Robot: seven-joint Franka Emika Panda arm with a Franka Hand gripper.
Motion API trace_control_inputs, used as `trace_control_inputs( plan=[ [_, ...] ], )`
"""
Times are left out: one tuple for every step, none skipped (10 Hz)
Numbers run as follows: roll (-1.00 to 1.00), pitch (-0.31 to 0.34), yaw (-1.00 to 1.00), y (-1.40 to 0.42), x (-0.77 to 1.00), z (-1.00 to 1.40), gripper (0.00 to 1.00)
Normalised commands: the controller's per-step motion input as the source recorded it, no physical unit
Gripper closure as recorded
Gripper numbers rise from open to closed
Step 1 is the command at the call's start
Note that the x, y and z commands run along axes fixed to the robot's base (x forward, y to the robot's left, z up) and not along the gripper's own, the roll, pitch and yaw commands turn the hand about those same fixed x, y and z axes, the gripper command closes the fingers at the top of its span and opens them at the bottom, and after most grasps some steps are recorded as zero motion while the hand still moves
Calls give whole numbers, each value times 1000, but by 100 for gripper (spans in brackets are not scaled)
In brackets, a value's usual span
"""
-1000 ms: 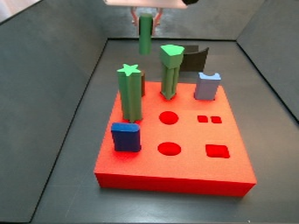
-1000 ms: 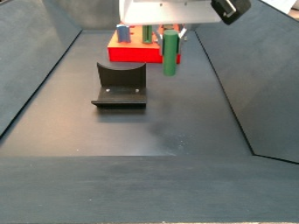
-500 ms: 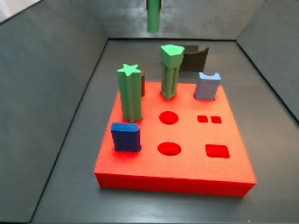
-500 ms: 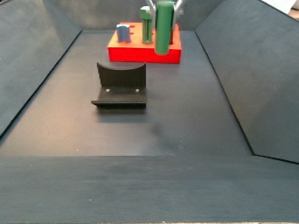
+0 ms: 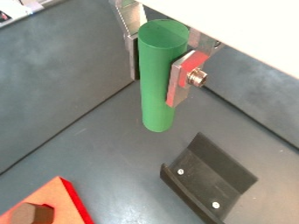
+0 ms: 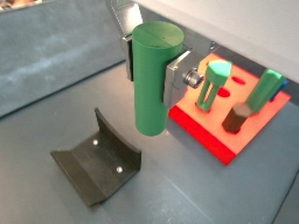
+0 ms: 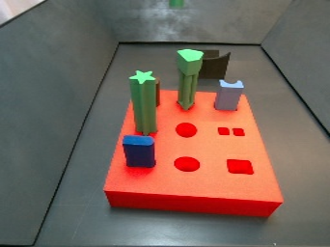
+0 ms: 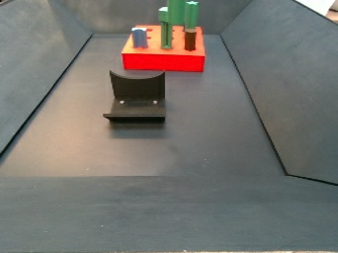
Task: Pick up the round object. Move up. Move to above the board. Insert the round object.
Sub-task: Move to above the board.
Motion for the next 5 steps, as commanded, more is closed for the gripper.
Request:
trace_control_inputs(
  plan=[
    [-99, 80, -12, 33, 135, 1000, 100],
    [-91, 81, -10, 33, 131, 1000, 100],
    [-76, 87, -7, 28, 98, 856, 100],
    [-62, 88, -4, 19, 62, 621, 100],
    [-52, 86, -2, 15, 41, 450, 100]
  ],
)
